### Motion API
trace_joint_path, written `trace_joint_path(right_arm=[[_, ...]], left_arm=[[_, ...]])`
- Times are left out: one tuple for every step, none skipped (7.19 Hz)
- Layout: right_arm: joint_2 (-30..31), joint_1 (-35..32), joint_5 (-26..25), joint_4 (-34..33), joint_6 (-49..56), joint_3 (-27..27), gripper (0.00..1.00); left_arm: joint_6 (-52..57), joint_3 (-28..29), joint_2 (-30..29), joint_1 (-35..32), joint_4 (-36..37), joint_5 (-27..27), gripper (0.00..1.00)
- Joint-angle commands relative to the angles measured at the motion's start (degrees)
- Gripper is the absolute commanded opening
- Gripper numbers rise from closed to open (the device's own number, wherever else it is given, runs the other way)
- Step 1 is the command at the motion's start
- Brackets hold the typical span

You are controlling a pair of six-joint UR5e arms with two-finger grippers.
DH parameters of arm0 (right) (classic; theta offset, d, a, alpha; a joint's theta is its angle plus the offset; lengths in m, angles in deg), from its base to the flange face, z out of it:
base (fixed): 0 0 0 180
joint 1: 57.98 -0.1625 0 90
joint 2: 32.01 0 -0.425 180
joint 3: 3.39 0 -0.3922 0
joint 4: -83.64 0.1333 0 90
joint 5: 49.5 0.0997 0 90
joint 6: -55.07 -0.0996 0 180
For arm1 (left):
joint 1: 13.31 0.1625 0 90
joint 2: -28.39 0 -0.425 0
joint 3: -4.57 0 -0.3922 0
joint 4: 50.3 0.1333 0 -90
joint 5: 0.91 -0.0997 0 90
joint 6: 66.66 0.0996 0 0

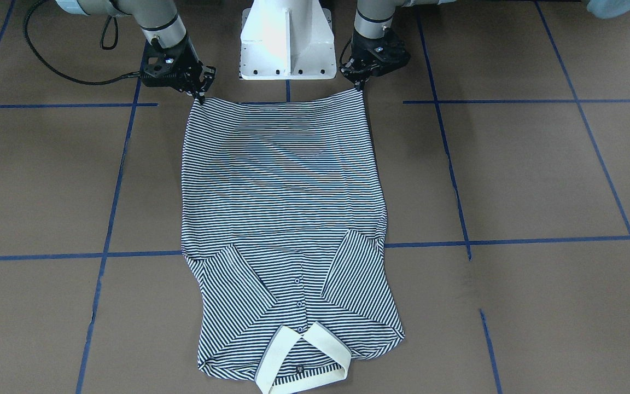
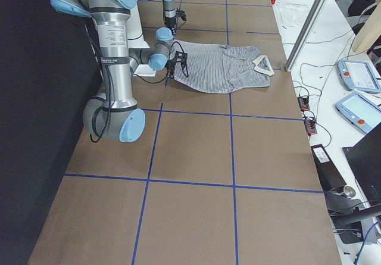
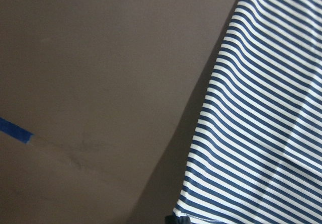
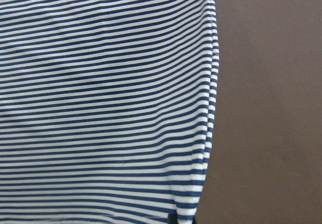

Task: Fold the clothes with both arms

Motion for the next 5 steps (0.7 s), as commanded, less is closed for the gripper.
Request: trace_joint_path(right_arm=[[4.9, -0.1, 8.3, -0.2, -1.1, 7.7, 0.00], [6.4, 0.2, 11.4, -0.2, -1.3, 9.9, 0.00], [7.4, 0.3, 11.8, -0.2, -1.3, 10.6, 0.00], [7.5, 0.4, 11.8, -0.1, -1.2, 10.5, 0.00], [6.9, 0.4, 11.2, -0.1, -0.9, 9.5, 0.00]], left_arm=[[0.0, -6.3, 0.1, 3.0, 5.0, 0.0, 0.00], [0.1, -12.8, 0.1, 5.8, 11.1, 0.1, 0.00], [0.1, -17.0, 0.1, 7.9, 16.3, 0.1, 0.00], [0.4, -17.3, 0.2, 8.0, 16.7, 0.2, 0.00], [2.0, -16.4, 0.0, 7.4, 16.7, 0.2, 0.00]])
